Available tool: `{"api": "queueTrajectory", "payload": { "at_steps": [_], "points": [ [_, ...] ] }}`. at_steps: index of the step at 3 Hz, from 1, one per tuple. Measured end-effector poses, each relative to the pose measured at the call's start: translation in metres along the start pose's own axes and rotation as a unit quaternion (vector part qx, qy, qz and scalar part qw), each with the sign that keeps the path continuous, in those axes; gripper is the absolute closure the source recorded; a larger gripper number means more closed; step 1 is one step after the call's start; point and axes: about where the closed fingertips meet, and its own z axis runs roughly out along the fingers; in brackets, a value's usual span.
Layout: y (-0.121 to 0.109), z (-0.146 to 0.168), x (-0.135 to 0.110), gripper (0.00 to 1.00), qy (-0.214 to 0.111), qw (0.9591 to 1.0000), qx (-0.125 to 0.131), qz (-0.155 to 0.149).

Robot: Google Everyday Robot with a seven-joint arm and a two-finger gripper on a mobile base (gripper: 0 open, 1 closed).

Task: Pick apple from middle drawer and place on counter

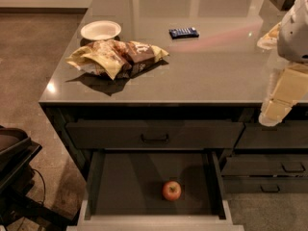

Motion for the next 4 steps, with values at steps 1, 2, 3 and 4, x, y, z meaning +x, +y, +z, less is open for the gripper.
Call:
{"api": "queueTrajectory", "payload": {
  "at_steps": [1,2,3,4],
  "points": [
    [0.0,0.0,0.0,0.0,0.0,1.0,0.0,0.0],
    [0.01,0.015,0.01,0.0,-0.021,0.9997,0.0,-0.014],
    [0.045,0.06,0.017,0.0,-0.083,0.9959,-0.014,-0.035],
    [0.089,0.128,0.024,0.0,-0.167,0.9851,-0.035,-0.016]
  ]
}}
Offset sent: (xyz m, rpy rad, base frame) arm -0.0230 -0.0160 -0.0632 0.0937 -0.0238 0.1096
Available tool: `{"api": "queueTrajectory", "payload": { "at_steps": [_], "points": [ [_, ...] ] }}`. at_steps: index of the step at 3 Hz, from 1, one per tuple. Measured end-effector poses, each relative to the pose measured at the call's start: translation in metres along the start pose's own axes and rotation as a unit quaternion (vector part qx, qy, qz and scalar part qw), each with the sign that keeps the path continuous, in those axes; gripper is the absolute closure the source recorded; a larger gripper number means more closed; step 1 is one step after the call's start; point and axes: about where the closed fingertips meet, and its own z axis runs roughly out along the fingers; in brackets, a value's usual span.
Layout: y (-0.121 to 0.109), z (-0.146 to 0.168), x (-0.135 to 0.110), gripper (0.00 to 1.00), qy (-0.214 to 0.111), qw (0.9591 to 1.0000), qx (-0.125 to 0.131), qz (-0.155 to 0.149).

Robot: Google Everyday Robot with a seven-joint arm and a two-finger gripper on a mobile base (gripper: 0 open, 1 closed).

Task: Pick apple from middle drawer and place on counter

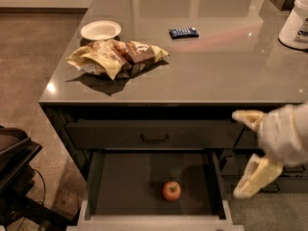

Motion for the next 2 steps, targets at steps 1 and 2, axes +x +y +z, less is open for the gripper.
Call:
{"api": "queueTrajectory", "payload": {
  "at_steps": [1,2],
  "points": [
    [0.036,0.083,0.043,0.0,-0.051,0.9965,-0.021,0.064],
    [0.035,0.107,0.059,0.0,-0.05,0.9954,-0.005,0.082]
  ]
}}
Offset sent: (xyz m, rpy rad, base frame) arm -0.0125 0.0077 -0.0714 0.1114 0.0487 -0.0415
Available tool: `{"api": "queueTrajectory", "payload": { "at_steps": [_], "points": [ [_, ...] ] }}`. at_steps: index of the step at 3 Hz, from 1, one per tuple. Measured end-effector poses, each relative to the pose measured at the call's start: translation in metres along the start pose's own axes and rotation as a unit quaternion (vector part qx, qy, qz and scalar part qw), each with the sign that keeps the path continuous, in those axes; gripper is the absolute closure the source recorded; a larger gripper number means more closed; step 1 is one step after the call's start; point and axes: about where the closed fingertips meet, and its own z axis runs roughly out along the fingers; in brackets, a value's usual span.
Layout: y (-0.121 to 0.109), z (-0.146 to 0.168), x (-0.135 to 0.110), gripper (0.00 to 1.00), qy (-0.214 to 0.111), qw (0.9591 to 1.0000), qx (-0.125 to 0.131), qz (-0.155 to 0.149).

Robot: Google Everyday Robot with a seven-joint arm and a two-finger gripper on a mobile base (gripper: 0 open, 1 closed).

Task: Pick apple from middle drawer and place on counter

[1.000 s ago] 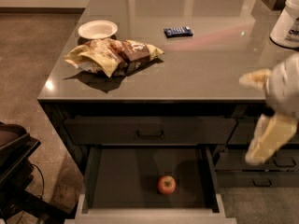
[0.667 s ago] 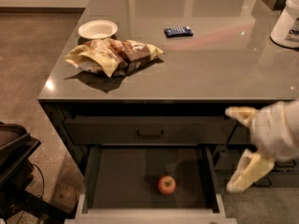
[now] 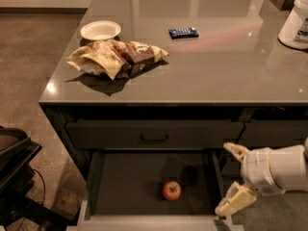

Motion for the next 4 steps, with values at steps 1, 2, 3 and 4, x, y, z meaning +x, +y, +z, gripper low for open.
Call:
{"api": "queueTrajectory", "payload": {
  "at_steps": [1,2,3,4],
  "points": [
    [-0.004,0.011,0.008,0.0,-0.008,0.9999,0.013,0.007],
    [-0.021,0.056,0.02,0.0,-0.045,0.9989,0.015,-0.001],
    [-0.042,0.112,0.035,0.0,-0.084,0.9964,0.008,-0.009],
    [-0.034,0.131,0.045,0.0,-0.093,0.9956,-0.008,0.005]
  ]
}}
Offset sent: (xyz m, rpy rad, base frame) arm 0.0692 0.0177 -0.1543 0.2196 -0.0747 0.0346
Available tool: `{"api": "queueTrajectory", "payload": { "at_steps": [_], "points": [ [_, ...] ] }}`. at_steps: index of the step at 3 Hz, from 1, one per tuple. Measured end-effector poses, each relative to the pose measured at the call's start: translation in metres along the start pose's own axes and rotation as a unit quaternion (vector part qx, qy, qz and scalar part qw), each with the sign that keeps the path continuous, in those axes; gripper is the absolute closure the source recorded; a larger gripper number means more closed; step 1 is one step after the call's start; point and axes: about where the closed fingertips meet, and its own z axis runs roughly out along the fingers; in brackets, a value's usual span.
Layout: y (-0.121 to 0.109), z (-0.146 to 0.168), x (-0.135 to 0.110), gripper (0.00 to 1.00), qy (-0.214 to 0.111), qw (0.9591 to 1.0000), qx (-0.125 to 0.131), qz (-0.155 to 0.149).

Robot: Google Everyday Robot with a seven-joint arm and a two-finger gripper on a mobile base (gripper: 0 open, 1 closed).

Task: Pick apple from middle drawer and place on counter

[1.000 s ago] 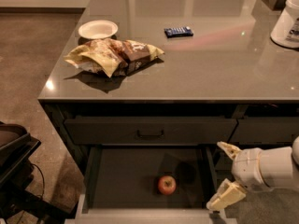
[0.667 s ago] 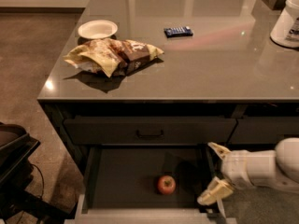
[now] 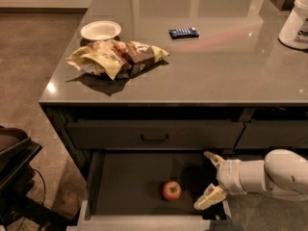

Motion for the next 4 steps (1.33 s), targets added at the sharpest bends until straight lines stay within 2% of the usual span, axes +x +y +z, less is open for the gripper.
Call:
{"api": "queueTrajectory", "payload": {
  "at_steps": [1,2,3,4],
  "points": [
    [0.0,-0.001,-0.002,0.0,0.0,1.0,0.002,-0.002],
    [0.008,0.021,0.017,0.0,-0.02,0.9988,0.014,0.041],
    [0.009,0.075,0.034,0.0,-0.058,0.9961,0.022,0.064],
    [0.007,0.133,0.047,0.0,-0.072,0.9941,0.005,0.081]
  ]
}}
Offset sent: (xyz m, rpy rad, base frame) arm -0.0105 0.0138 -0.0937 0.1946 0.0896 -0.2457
